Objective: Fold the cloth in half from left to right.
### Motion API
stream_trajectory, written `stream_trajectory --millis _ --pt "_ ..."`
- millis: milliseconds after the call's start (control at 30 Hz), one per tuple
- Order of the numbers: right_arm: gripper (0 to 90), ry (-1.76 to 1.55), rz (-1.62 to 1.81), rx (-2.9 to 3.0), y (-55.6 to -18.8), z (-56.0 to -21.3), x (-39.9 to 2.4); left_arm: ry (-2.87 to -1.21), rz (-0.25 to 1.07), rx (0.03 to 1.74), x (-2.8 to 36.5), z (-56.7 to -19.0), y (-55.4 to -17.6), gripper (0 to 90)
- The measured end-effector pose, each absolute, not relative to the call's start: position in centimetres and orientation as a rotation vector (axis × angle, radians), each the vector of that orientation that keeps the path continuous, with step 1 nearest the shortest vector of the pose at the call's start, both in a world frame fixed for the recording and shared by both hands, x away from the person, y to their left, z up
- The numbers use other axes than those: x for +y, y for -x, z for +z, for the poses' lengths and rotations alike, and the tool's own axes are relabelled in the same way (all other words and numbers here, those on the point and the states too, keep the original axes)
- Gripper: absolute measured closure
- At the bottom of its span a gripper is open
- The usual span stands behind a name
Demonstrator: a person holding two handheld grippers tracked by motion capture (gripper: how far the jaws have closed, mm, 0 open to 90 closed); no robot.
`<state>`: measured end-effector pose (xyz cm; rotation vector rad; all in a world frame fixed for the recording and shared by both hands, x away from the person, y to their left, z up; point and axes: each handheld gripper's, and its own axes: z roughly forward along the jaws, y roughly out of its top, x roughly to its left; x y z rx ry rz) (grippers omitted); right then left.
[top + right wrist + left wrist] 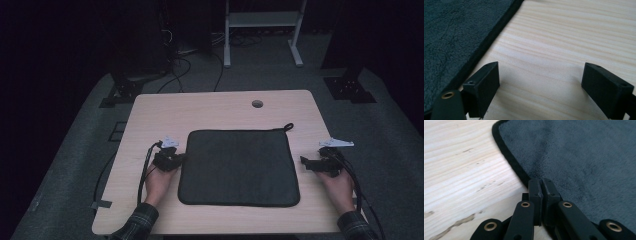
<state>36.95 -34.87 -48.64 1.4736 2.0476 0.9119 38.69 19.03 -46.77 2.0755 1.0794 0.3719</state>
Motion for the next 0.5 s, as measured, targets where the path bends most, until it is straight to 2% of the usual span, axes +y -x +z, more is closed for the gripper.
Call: stream_trajectory --millis 500 --pt "13.9 -1.466 0.914 2.053 -36.9 -48.6 -34.9 -2.020 0.417 1.192 25.2 -45.3 -37.6 87.0"
